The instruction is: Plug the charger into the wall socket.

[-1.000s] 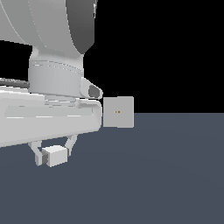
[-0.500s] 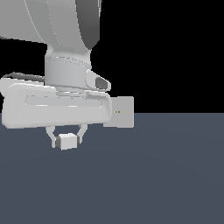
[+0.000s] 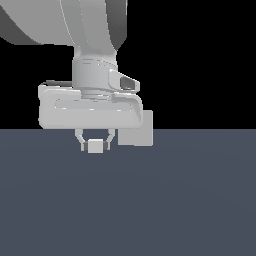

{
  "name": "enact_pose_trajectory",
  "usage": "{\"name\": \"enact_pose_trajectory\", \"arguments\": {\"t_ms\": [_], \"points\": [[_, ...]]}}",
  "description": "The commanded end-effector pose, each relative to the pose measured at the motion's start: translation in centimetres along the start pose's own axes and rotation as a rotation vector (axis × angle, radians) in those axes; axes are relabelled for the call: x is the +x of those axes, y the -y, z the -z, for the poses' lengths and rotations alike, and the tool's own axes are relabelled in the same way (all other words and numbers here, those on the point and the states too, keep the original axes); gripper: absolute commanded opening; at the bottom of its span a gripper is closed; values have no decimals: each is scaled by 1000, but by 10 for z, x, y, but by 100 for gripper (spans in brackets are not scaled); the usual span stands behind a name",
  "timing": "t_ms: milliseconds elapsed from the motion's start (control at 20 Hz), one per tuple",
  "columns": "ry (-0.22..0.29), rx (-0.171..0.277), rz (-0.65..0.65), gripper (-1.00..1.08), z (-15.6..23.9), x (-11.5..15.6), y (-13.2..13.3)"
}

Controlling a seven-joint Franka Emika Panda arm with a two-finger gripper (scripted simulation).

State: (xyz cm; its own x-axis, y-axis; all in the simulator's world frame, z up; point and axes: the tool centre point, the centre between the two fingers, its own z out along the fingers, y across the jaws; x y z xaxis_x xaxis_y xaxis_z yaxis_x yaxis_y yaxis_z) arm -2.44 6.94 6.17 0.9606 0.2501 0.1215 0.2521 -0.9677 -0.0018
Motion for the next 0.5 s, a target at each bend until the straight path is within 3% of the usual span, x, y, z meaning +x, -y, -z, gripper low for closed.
{"name": "enact_pose_trajectory", "arguments": {"t_ms": [0,450], "points": [[0,-10,-86,-100,6,5,-10],[0,-45,-367,-100,25,13,-45]]}}
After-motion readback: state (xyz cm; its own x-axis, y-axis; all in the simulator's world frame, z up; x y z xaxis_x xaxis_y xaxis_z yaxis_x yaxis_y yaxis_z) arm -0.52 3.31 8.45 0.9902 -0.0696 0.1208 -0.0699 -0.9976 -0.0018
